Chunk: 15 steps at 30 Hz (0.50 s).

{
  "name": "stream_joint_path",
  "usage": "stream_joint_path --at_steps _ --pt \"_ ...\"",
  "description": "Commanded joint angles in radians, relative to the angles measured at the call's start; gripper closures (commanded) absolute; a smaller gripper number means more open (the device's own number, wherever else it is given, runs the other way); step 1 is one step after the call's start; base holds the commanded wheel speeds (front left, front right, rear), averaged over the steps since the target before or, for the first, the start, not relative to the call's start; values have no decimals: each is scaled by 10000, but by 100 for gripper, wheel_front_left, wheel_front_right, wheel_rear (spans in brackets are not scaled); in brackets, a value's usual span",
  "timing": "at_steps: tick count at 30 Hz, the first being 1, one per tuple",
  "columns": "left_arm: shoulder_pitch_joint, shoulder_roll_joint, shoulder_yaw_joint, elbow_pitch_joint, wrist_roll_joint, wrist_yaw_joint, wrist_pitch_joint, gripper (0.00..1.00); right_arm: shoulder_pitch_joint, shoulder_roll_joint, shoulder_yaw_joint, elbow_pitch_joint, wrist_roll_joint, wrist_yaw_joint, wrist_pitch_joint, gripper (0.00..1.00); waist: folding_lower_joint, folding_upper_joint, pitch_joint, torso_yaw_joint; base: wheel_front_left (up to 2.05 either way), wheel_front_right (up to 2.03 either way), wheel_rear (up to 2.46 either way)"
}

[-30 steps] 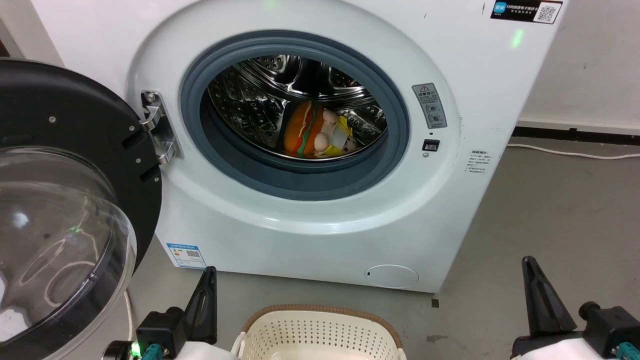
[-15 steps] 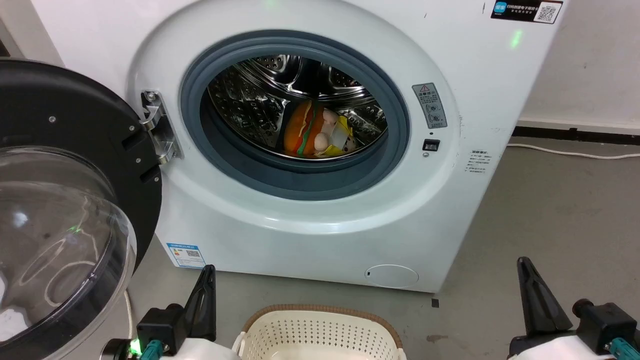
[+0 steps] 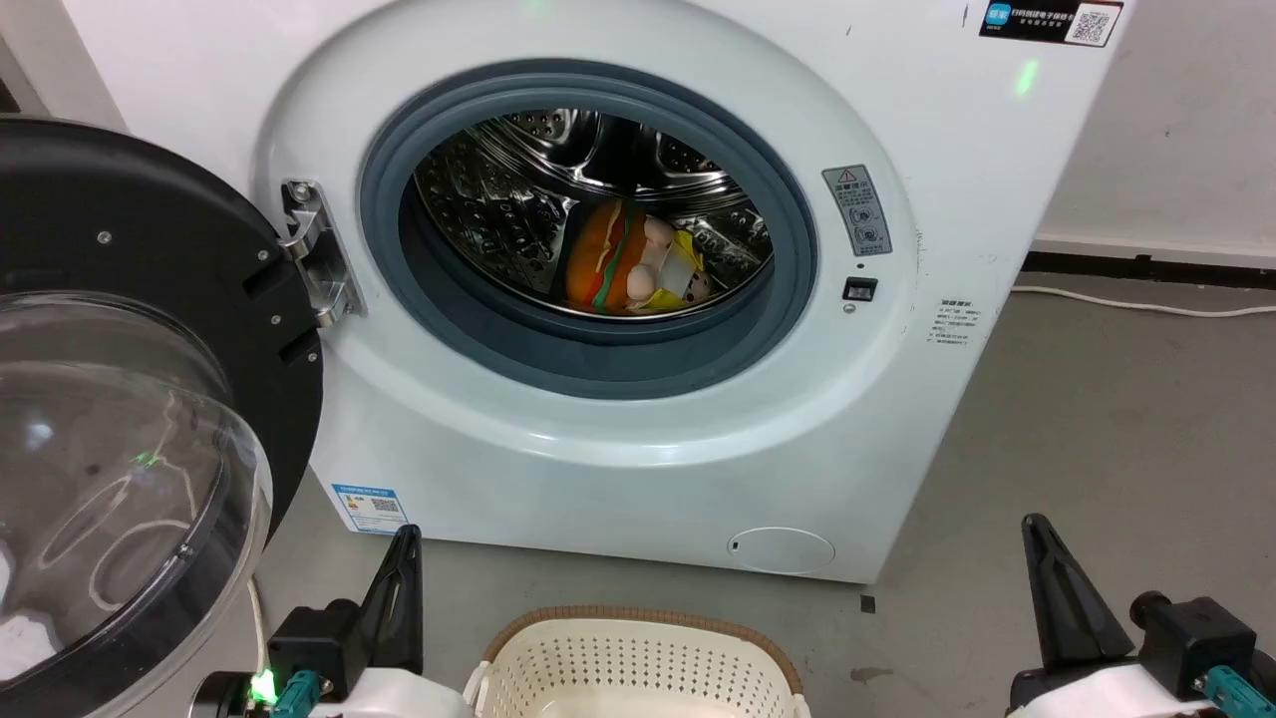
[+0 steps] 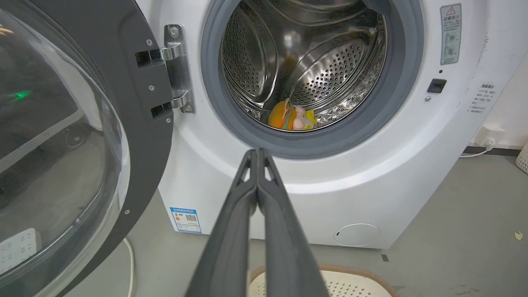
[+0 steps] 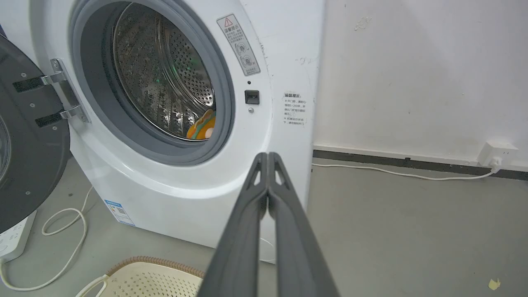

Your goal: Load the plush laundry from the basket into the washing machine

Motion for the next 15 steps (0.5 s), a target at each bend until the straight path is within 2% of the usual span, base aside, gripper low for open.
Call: stream_joint_path --at_steps 1,15 --pt "-134 -55 66 -86 143 -78 60 100 -214 -1 31 -54 -115 -4 64 100 -1 0 1 1 0 0 0" --pt "-173 -148 260 -195 391 -163 325 100 -299 -1 92 -81 -259 -5 330 100 -1 0 7 3 0 0 0"
